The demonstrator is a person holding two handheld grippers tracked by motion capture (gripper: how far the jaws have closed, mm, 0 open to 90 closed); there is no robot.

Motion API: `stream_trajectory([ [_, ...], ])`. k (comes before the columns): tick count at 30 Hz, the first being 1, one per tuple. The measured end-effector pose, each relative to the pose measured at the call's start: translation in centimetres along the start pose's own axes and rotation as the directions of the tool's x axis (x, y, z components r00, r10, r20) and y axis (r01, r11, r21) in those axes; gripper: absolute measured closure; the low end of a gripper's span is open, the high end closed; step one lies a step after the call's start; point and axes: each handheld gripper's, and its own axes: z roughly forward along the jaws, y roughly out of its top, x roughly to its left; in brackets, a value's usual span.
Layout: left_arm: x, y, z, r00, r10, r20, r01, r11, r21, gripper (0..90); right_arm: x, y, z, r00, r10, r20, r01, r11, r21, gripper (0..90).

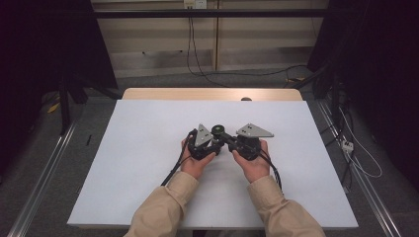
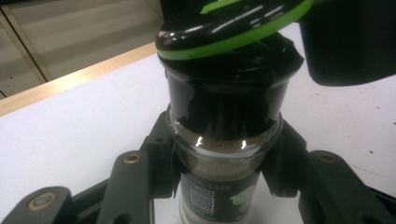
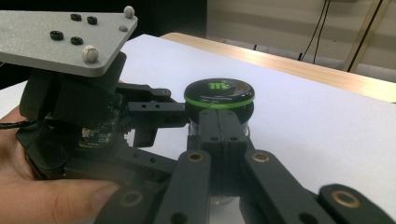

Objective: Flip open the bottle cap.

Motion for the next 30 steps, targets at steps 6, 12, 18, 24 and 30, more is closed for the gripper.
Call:
stream_trajectory([
  [6, -0.03, 0.0, 0.0, 1.0, -0.002, -0.001, 0.002, 1.0, -0.001, 53.5, -0.07, 0.04, 0.02, 1.0, 0.005, -0.004, -0.005, 1.0, -0.005, 90.0],
  [12, 0.02, 0.0, 0.0, 1.0, -0.002, -0.002, 0.002, 1.0, 0.0, 53.5, -0.05, 0.13, 0.03, 1.0, 0.005, -0.002, -0.005, 1.0, -0.006, 90.0],
  [18, -0.03, 0.0, -0.01, 1.0, 0.001, -0.003, -0.001, 1.0, 0.001, 53.5, -0.08, 0.21, 0.03, 1.0, 0.003, -0.003, -0.003, 1.0, -0.012, 90.0],
  [24, -0.02, 0.0, -0.01, 1.0, 0.0, -0.003, 0.0, 1.0, 0.001, 53.5, -0.05, 0.37, 0.05, 1.0, -0.001, 0.001, 0.001, 1.0, -0.013, 90.0],
  [30, -0.01, 0.0, -0.02, 1.0, -0.001, -0.004, 0.001, 1.0, 0.002, 53.5, -0.01, 0.56, 0.09, 1.0, -0.006, 0.005, 0.006, 1.0, -0.014, 90.0],
])
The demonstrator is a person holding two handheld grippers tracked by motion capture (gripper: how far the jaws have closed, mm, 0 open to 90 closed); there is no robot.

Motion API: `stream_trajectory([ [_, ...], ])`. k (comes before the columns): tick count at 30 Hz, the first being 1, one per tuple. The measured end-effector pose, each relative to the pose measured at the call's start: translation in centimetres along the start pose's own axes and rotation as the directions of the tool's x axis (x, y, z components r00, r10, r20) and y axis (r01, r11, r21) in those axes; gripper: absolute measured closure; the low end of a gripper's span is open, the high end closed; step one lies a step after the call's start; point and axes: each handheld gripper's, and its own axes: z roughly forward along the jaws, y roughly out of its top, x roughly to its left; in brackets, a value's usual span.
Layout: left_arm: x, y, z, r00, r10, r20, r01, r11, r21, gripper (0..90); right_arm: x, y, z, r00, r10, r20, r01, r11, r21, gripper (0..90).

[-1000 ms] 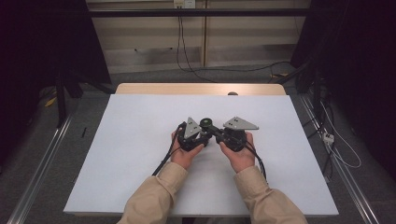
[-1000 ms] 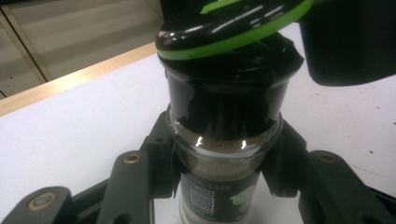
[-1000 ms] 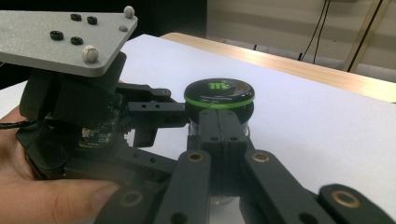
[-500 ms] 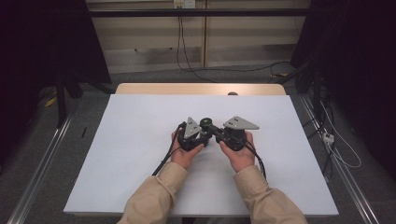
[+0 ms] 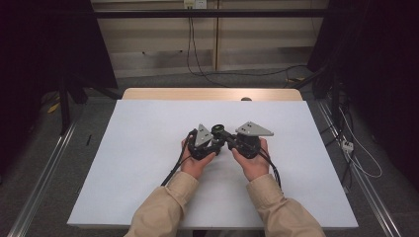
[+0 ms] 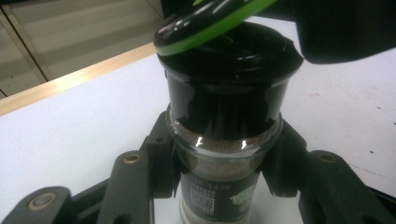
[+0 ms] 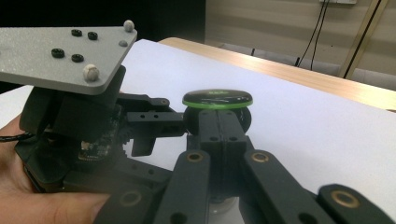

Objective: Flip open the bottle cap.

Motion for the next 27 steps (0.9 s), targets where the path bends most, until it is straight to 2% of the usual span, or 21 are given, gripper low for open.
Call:
stream_trajectory([
  [20, 0.1, 0.0, 0.0, 1.0, -0.003, 0.001, 0.003, 1.0, 0.003, 53.5, 0.1, 0.5, 0.1, 1.0, -0.006, 0.001, 0.006, 1.0, -0.003, 90.0],
  [27, 0.1, 0.0, 0.0, 0.9999, -0.016, 0.006, 0.016, 0.9999, 0.001, 53.5, 0.1, 1.0, 0.1, 0.9999, -0.01, 0.002, 0.01, 1.0, -0.013, 90.0],
])
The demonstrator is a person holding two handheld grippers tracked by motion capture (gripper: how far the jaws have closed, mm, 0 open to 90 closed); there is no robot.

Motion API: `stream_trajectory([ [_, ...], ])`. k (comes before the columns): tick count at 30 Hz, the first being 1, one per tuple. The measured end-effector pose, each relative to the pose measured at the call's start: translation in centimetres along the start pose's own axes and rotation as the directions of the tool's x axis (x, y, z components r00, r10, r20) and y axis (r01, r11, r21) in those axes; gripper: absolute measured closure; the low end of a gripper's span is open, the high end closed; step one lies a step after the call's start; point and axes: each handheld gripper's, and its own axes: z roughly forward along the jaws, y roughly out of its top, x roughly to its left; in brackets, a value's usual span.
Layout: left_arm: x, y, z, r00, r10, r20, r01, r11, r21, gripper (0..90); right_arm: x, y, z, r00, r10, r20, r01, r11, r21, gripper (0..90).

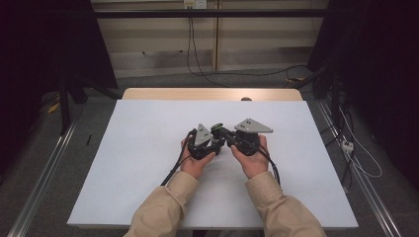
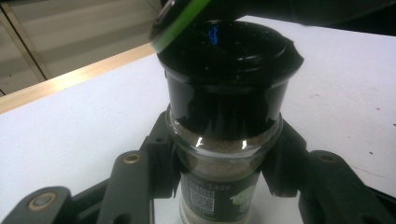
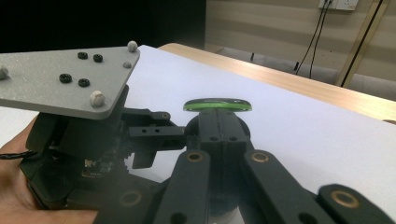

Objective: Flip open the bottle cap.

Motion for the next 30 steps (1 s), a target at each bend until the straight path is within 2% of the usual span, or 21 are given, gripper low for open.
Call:
stream_trajectory([
  [11, 0.0, 0.0, 0.0, 1.0, -0.001, 0.002, 0.001, 1.0, 0.0, 53.6, -0.1, 0.5, 0.1, 1.0, -0.008, -0.003, 0.008, 1.0, -0.004, 90.0],
  [14, 0.2, 0.0, 0.0, 0.9999, -0.017, 0.001, 0.017, 0.9999, -0.002, 53.5, 0.0, 0.8, 0.1, 1.0, -0.002, -0.001, 0.002, 1.0, -0.02, 90.0],
  [17, 0.2, 0.0, 0.0, 0.9998, -0.022, 0.001, 0.022, 0.9998, -0.001, 53.4, 0.0, 1.3, -0.1, 0.9999, -0.016, 0.001, 0.016, 1.0, -0.018, 90.0],
  [20, -0.1, 0.0, 0.0, 0.9999, 0.014, -0.006, -0.014, 0.9999, 0.0, 53.5, -0.2, 1.3, 0.1, 0.9998, -0.019, 0.003, 0.019, 1.0, -0.008, 90.0],
  [24, 0.2, 0.0, -0.1, 0.9997, -0.025, 0.005, 0.025, 0.9997, 0.004, 53.5, -0.1, 1.1, 0.0, 0.9997, -0.022, -0.004, 0.022, 1.0, -0.007, 90.0],
  [30, 0.1, 0.0, 0.0, 0.9998, -0.021, 0.0, 0.021, 0.9998, -0.001, 53.5, -0.3, 0.4, -0.7, 0.9997, -0.024, -0.009, 0.024, 1.0, 0.012, 90.0],
])
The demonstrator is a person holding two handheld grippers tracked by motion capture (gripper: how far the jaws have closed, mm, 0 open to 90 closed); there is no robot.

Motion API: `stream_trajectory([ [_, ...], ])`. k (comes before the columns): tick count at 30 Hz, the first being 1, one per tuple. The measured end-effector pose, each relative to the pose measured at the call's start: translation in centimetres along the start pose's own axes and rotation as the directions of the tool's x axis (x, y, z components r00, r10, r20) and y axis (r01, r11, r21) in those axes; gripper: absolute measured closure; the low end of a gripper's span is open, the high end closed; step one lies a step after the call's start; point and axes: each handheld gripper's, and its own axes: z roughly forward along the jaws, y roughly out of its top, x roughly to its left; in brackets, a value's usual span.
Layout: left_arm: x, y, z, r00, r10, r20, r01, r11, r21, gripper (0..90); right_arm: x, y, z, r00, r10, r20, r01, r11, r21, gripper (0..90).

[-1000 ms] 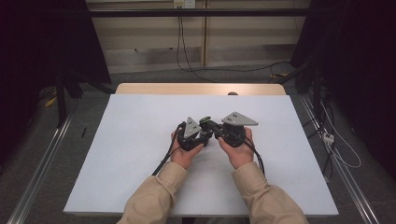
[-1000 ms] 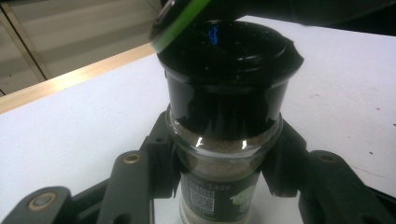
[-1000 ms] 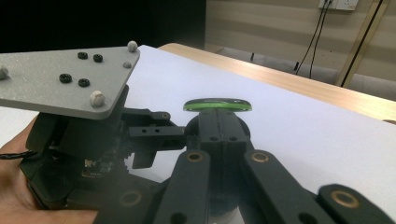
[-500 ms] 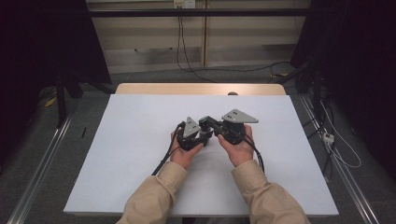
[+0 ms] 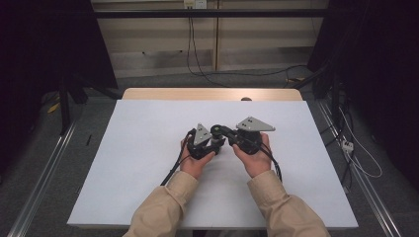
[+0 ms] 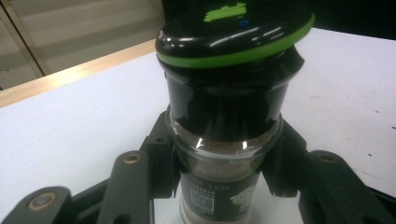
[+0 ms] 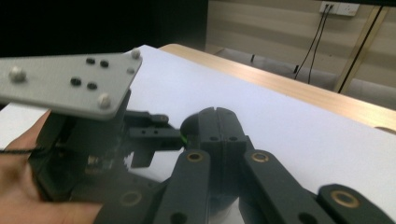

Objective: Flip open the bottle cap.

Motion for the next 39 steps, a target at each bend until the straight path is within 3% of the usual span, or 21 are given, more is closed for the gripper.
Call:
stream_trajectory([
  [9, 0.0, 0.0, 0.0, 1.0, 0.001, -0.001, -0.001, 1.0, 0.002, 53.5, -0.1, -1.6, -0.1, 1.0, -0.003, 0.005, 0.003, 0.999, 0.045, 90.0],
  [18, 0.0, 0.0, 0.0, 1.0, 0.007, 0.001, -0.007, 1.0, 0.004, 53.5, 0.0, -1.9, 0.7, 0.9999, -0.01, 0.009, 0.01, 0.998, 0.062, 90.0],
  [39, 0.1, 0.0, 0.0, 1.0, -0.005, 0.005, 0.005, 1.0, 0.005, 53.5, 0.2, -0.1, 1.2, 0.9998, -0.015, 0.01, 0.015, 0.999, 0.036, 90.0],
])
